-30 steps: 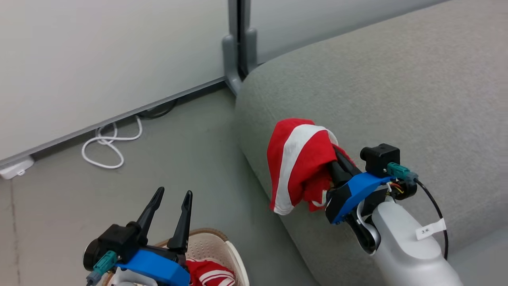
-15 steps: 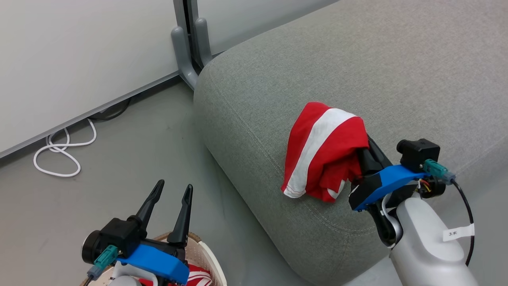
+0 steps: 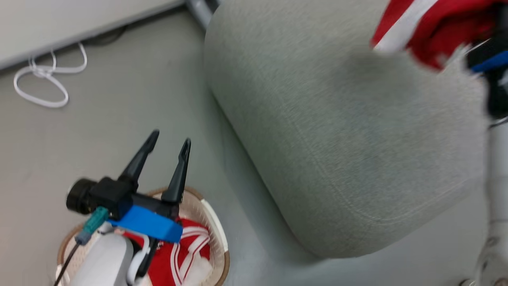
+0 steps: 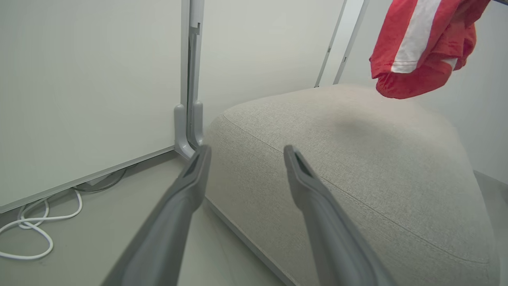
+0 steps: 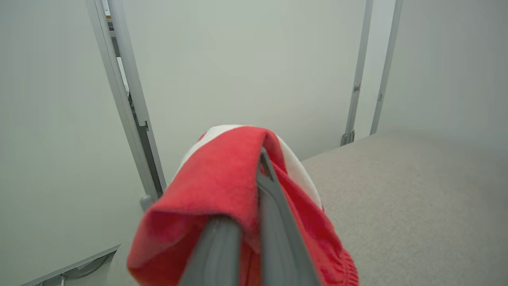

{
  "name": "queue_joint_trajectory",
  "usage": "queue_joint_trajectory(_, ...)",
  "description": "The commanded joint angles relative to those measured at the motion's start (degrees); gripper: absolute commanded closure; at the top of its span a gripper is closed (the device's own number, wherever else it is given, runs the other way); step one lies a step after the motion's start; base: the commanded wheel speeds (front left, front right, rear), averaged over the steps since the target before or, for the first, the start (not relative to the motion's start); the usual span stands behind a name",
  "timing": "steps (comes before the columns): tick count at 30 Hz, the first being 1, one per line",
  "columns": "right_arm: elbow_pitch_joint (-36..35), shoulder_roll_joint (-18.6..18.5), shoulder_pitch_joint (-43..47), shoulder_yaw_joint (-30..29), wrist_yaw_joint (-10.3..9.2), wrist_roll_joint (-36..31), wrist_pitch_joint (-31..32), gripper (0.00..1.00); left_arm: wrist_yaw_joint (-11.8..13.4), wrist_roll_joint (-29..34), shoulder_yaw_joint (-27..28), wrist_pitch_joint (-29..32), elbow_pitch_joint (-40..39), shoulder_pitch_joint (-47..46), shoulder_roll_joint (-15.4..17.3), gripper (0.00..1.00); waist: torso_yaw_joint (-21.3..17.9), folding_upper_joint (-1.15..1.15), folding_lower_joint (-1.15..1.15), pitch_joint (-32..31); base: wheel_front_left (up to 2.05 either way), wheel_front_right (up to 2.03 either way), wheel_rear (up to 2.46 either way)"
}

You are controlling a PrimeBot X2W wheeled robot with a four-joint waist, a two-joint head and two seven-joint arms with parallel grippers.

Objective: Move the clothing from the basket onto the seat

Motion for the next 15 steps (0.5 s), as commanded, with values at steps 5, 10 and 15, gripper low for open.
queue_joint_trajectory(5, -0.2, -5.4, -8.8, -9.3, 0.02, -3.4, 2.8, 1.00, -0.4, 1.6, -1.0, 1.2, -4.1, -6.0, 2.1, 0.00, 8.7, 0.00, -0.01, 13.0, 0.00, 0.00, 0.00)
queue_joint_trajectory(10, 2.0, -7.9, -12.2, -16.4, 0.02, -6.6, 3.8, 1.00, -0.4, 2.5, -1.6, 1.8, -7.5, -8.6, 3.7, 0.00, 12.0, 0.00, -0.01, 18.6, 0.00, 0.00, 0.00)
queue_joint_trajectory(15, 5.9, -7.8, -11.4, -19.6, 0.03, -9.5, 2.6, 1.00, -0.5, 2.7, -2.6, 2.1, -9.2, -9.8, 4.0, 0.00, 14.6, 0.00, -0.01, 21.0, 0.00, 0.00, 0.00)
